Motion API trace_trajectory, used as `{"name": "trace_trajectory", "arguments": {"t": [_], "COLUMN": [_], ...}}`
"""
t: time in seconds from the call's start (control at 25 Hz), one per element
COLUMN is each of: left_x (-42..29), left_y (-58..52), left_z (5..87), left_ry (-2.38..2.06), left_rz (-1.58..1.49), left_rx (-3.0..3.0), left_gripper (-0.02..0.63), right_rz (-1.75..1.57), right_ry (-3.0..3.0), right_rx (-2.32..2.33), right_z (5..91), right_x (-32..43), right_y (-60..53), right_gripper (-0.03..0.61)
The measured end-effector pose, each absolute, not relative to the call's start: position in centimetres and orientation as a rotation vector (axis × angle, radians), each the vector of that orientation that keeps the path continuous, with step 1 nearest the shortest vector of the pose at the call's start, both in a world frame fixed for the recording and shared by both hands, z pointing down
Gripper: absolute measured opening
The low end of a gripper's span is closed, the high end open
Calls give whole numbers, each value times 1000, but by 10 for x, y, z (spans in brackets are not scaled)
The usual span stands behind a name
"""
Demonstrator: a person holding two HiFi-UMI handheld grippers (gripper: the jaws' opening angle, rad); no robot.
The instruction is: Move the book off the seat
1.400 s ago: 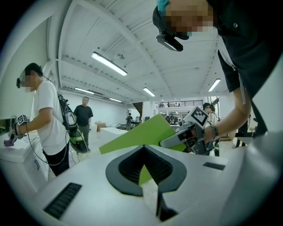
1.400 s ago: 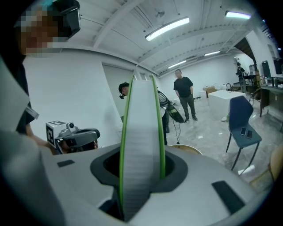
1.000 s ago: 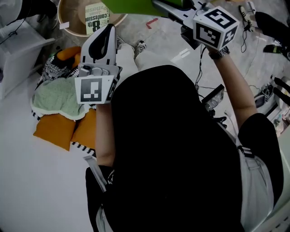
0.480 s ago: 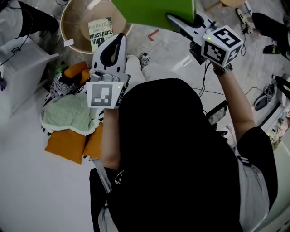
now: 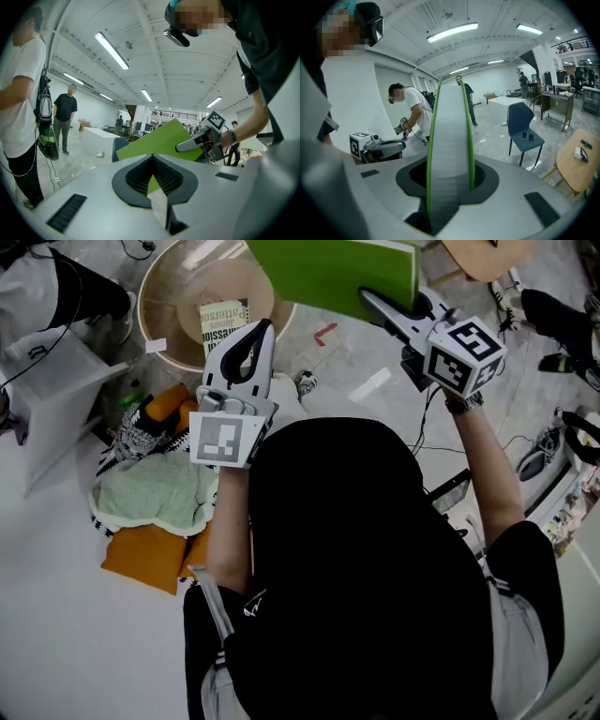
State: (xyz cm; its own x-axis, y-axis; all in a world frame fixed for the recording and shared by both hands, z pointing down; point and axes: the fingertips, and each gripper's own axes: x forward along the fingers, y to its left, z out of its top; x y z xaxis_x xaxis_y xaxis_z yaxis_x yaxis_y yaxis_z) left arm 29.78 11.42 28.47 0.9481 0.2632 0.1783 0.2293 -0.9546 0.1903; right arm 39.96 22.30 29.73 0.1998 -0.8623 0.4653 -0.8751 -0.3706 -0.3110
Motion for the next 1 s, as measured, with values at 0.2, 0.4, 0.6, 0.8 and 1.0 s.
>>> {"name": "trace_trajectory", "arguments": {"t": [0.2, 0.4, 0.6, 0.8, 1.0], "left_x": [319, 334, 355, 397, 439], "left_y": [85, 61, 56, 61, 72], "left_z": [276, 268, 269, 273, 275], "left_ry": [393, 367, 282, 137, -66], "left_rz": [235, 203, 225, 256, 227], "left_rx": [2942, 2967, 2985, 3004, 2971], "left_gripper": [9, 9, 9, 9, 9], "right_rz": [904, 899, 909, 941, 1011], "right_ry": [-1743, -1758, -1827, -1928, -2044], "right_rx": [2397, 2395, 2331, 2222, 2056], "right_z": [298, 301, 309, 320, 337], "right_x": [413, 425, 455, 506, 555], "right_y": [192, 174, 164, 159, 156], "right_gripper": [133, 133, 133, 133, 133]}}
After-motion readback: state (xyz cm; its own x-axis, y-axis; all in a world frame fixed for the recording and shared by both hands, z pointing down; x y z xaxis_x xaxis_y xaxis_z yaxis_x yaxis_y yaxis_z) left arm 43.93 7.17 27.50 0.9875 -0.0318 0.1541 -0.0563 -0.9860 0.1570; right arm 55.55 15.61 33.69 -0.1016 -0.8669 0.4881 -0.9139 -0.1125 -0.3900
